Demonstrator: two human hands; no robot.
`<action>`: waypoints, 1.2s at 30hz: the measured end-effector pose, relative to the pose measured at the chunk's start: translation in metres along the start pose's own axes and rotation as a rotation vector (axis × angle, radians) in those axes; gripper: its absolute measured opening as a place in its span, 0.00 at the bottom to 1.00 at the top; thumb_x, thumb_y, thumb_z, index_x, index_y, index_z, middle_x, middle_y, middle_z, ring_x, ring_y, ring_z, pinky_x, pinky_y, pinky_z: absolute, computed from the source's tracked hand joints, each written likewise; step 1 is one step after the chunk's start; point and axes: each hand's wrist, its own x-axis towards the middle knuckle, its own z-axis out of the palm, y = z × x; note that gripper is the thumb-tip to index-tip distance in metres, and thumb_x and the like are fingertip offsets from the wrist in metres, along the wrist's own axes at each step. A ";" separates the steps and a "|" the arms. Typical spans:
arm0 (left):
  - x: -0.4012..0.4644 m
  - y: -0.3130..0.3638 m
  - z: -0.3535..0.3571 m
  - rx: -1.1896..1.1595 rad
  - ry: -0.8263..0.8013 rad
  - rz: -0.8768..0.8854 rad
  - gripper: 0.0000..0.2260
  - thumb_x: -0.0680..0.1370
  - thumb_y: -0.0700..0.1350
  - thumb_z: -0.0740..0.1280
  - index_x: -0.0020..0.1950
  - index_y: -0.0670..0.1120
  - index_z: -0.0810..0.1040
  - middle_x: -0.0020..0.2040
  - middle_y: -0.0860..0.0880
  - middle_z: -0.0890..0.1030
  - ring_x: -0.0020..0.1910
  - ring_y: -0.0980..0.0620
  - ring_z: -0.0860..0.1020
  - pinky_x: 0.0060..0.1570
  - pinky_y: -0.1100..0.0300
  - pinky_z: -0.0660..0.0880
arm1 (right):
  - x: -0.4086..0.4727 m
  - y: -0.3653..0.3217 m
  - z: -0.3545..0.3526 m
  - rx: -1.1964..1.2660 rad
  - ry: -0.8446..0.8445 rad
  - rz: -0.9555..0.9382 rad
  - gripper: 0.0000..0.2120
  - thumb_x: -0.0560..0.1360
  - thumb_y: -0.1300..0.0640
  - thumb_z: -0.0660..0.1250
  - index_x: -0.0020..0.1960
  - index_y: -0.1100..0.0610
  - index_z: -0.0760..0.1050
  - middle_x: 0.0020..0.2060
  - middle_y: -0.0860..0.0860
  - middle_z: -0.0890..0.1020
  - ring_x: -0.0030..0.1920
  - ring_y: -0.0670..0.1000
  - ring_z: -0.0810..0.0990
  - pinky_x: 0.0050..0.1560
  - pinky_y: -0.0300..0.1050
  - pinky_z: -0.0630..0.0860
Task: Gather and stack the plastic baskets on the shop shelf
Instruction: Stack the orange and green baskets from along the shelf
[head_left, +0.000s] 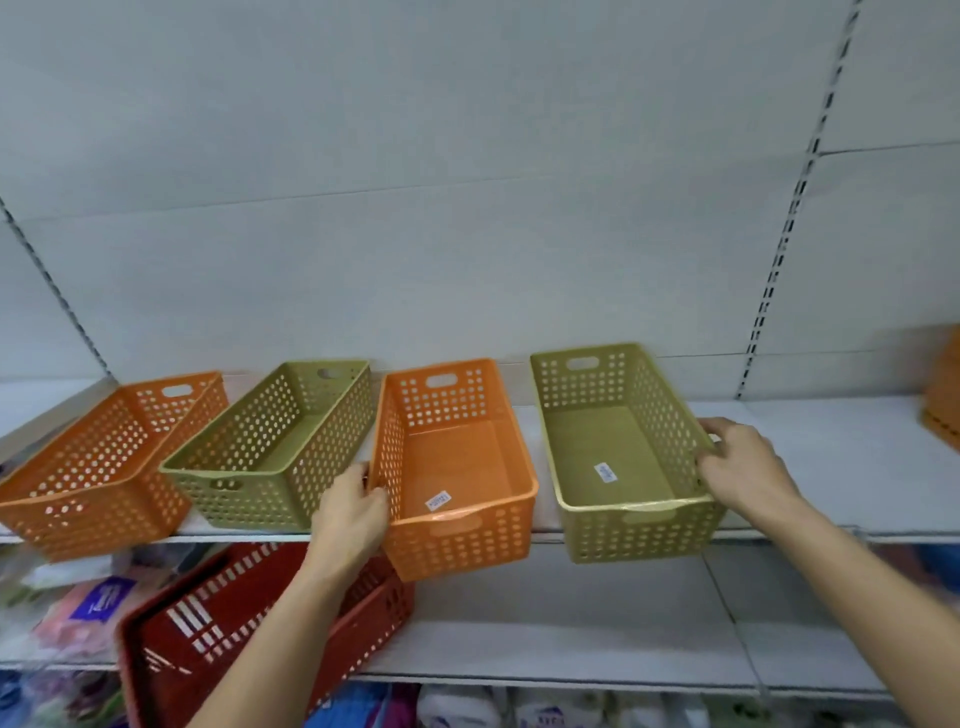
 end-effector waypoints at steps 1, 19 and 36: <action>-0.013 0.008 0.002 -0.012 0.009 0.027 0.08 0.74 0.39 0.59 0.46 0.51 0.75 0.42 0.51 0.81 0.41 0.50 0.80 0.43 0.53 0.79 | -0.002 0.004 -0.008 0.004 0.014 0.002 0.21 0.73 0.62 0.61 0.65 0.52 0.74 0.56 0.58 0.82 0.57 0.62 0.78 0.53 0.51 0.74; -0.208 0.157 0.144 -0.290 -0.014 0.242 0.10 0.67 0.43 0.61 0.44 0.53 0.79 0.42 0.52 0.84 0.41 0.51 0.82 0.41 0.52 0.79 | -0.078 0.185 -0.264 0.110 0.251 -0.144 0.22 0.72 0.68 0.61 0.64 0.55 0.76 0.53 0.57 0.84 0.52 0.59 0.82 0.53 0.58 0.79; -0.316 0.372 0.290 -0.507 -0.230 0.381 0.17 0.76 0.30 0.56 0.41 0.50 0.76 0.38 0.50 0.81 0.25 0.54 0.81 0.25 0.54 0.80 | -0.065 0.350 -0.468 0.208 0.442 -0.044 0.19 0.74 0.69 0.60 0.60 0.53 0.78 0.41 0.57 0.83 0.39 0.54 0.82 0.41 0.46 0.77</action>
